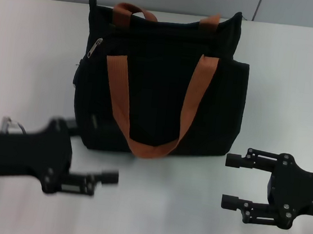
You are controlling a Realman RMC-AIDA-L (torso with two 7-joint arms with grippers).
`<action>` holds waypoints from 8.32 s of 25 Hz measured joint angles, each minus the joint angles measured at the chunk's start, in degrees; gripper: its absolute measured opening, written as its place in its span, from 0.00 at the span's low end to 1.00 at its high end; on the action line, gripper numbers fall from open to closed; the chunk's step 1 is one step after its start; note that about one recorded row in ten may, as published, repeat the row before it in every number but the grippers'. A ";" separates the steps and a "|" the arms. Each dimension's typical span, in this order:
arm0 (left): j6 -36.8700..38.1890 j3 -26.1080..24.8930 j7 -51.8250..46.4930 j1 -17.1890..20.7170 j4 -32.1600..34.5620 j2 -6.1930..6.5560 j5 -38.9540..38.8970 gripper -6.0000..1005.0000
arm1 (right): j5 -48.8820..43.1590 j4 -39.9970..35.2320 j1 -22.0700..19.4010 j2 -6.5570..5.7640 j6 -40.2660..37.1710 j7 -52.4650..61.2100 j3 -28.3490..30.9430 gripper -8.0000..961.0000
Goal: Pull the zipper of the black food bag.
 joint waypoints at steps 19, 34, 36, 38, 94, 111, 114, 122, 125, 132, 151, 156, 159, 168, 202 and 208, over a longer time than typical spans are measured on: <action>-17.81 -15.40 2.87 -3.38 0.22 4.53 0.53 0.83 | 0.00 -0.09 0.20 -0.43 0.56 0.05 0.22 0.75; -25.99 -17.41 8.51 -6.91 1.54 0.65 2.79 0.83 | 0.00 -0.09 0.05 -0.44 0.70 0.53 0.52 0.75; -25.89 -17.67 9.37 -6.82 1.55 0.51 1.97 0.83 | 0.00 -0.09 0.03 -0.44 0.70 0.53 0.54 0.74; -25.31 -17.66 10.80 -6.60 1.56 0.22 0.79 0.83 | 0.00 -0.09 0.06 -0.44 0.69 0.53 0.54 0.74; -17.72 -17.72 19.57 -3.10 1.03 -2.85 -8.07 0.03 | 19.68 0.88 30.80 -2.34 23.97 71.92 -21.89 0.46; -17.45 -17.54 19.59 -3.34 0.95 -2.85 -8.11 0.04 | 17.08 0.30 34.45 -1.58 28.88 74.24 -26.73 0.43; -17.24 -17.53 19.59 -3.49 0.94 -2.85 -8.11 0.04 | 16.40 0.11 35.01 -1.35 29.57 74.43 -27.16 0.43; -16.83 -17.54 19.56 -3.68 0.94 -2.85 -8.10 0.04 | 15.32 0.09 35.60 -0.81 30.44 74.45 -27.23 0.43; -16.80 -17.53 19.52 -3.68 0.95 -2.85 -8.09 0.04 | 15.00 0.08 35.86 -0.72 30.58 74.45 -27.25 0.43; -16.12 -17.36 19.53 -3.65 0.95 -2.85 -8.09 0.04 | 14.39 0.08 36.15 -0.53 31.03 74.45 -27.33 0.43; -15.57 -17.70 19.56 -4.70 0.45 -2.71 -7.98 0.04 | 13.50 -2.22 35.46 -0.01 31.19 74.27 -28.04 0.43; -15.49 -17.39 19.58 -4.66 0.49 -2.70 -8.02 0.04 | 13.50 -2.26 35.43 -0.04 31.26 74.20 -28.04 0.43; -15.45 -17.38 19.58 -4.79 0.47 -2.74 -8.02 0.04 | 13.50 -2.28 35.43 -0.04 31.44 74.19 -28.04 0.42; -15.15 -16.01 19.34 -5.93 0.35 -2.84 -8.20 0.04 | 13.41 -2.29 35.23 0.01 31.72 74.22 -28.10 0.41; -14.23 -16.11 19.34 -5.97 0.32 -2.95 -9.00 0.05 | 12.82 -4.63 35.40 0.27 33.27 74.05 -30.26 0.24; -14.08 -16.34 19.26 -5.45 0.32 -2.83 -9.03 0.05 | 12.82 -5.24 35.13 0.27 33.34 73.90 -30.25 0.20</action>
